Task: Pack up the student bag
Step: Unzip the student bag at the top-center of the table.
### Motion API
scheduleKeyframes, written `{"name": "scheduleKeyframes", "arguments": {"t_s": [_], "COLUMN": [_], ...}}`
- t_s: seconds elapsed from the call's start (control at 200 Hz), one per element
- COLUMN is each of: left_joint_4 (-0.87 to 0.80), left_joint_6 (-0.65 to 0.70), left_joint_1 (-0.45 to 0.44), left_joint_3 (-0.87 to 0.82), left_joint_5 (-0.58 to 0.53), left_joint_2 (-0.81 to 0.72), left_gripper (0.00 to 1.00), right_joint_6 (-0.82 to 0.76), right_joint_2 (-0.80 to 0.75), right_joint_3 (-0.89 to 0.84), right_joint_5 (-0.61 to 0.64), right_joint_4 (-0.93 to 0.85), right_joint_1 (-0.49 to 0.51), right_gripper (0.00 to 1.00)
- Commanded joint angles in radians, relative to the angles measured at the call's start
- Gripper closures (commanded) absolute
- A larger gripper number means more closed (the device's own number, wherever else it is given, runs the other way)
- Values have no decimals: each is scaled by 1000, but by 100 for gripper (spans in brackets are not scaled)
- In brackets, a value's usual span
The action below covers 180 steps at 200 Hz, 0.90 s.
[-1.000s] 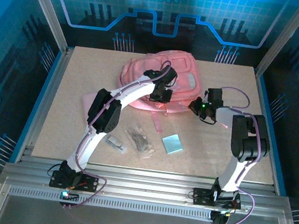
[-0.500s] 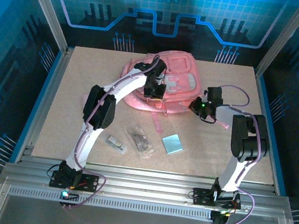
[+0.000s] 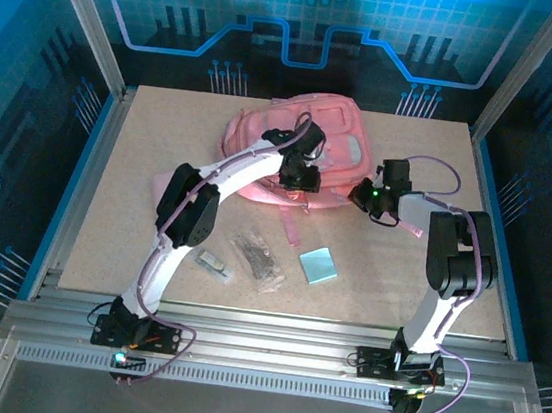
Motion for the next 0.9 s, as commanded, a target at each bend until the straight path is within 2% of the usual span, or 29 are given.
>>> {"name": "scheduleKeyframes", "arguments": {"t_s": [0.0, 0.135, 0.225, 0.41, 0.64, 0.896], "left_joint_4": [24, -59, -64, -55, -50, -149], "left_joint_6": [-27, 16, 33, 19, -16, -26], "left_joint_1": [7, -6, -14, -23, -37, -37], "left_joint_3": [-1, 58, 55, 89, 119, 172], "left_joint_5": [-97, -266, -318, -250, -141, -149], "left_joint_2": [0, 45, 48, 78, 70, 157], "left_gripper": [62, 57, 51, 51, 61, 60], "right_joint_6": [-9, -8, -6, 0, 2, 7], "right_joint_2": [2, -4, 1, 12, 10, 12], "right_joint_3": [-5, -12, -14, -12, -18, -24], "right_joint_5": [-10, -10, -12, -25, -22, -29], "right_joint_4": [-32, -23, -17, -8, -1, 10], "right_joint_1": [15, 15, 15, 16, 15, 15], "right_gripper": [100, 100, 100, 100, 100, 100]}}
